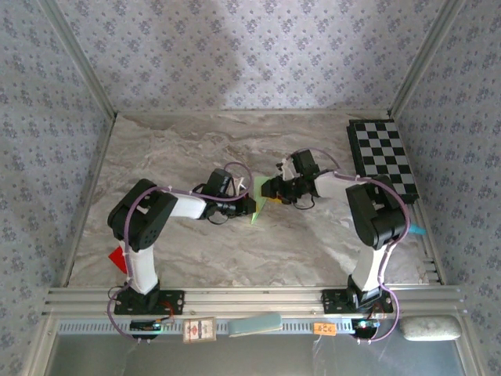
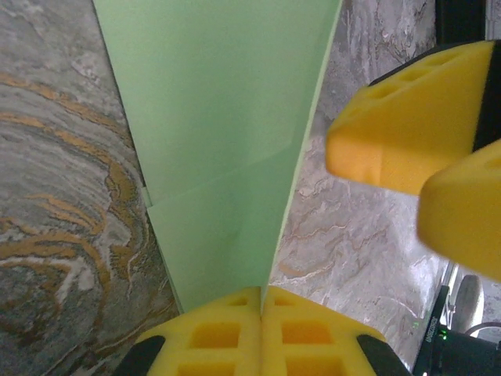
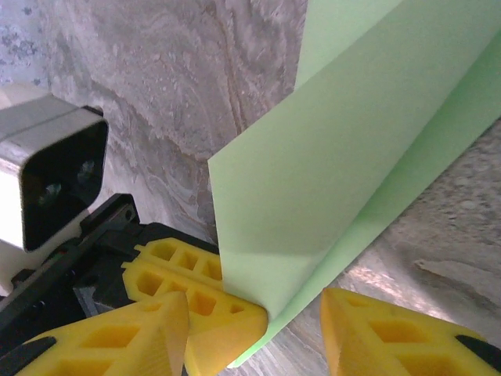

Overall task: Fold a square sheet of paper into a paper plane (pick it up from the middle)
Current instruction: Fifth fold the wing at the center of the table.

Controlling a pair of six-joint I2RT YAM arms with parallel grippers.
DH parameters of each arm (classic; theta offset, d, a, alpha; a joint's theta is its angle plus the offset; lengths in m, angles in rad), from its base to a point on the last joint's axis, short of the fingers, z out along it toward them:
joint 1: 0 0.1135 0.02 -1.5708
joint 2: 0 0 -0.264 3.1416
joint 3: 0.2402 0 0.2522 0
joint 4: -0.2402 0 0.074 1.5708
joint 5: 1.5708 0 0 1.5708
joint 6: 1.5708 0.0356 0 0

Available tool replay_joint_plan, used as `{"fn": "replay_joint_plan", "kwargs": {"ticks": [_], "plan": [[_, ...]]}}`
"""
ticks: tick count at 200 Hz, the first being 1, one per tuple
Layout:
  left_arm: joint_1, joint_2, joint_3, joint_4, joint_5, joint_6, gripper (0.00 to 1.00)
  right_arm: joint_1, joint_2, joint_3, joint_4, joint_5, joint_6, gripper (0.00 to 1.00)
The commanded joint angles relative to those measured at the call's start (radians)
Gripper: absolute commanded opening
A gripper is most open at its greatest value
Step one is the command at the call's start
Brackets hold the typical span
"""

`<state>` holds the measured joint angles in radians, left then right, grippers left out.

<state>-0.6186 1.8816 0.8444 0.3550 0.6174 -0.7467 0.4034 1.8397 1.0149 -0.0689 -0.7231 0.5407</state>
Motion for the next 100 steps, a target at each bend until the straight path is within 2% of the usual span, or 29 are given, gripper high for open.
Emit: {"fn": "replay_joint_plan", "kwargs": {"ticks": [1,100], "plan": [[0.006,0.020,-0.010,0.032,0.024,-0.009,0.00,0.013,0.032,0.035,0.019,-0.052,-0.033,0.49],[0.006,0.045,-0.018,0.032,0.017,0.001,0.00,0.028,0.081,0.084,0.031,-0.075,-0.037,0.47]]}}
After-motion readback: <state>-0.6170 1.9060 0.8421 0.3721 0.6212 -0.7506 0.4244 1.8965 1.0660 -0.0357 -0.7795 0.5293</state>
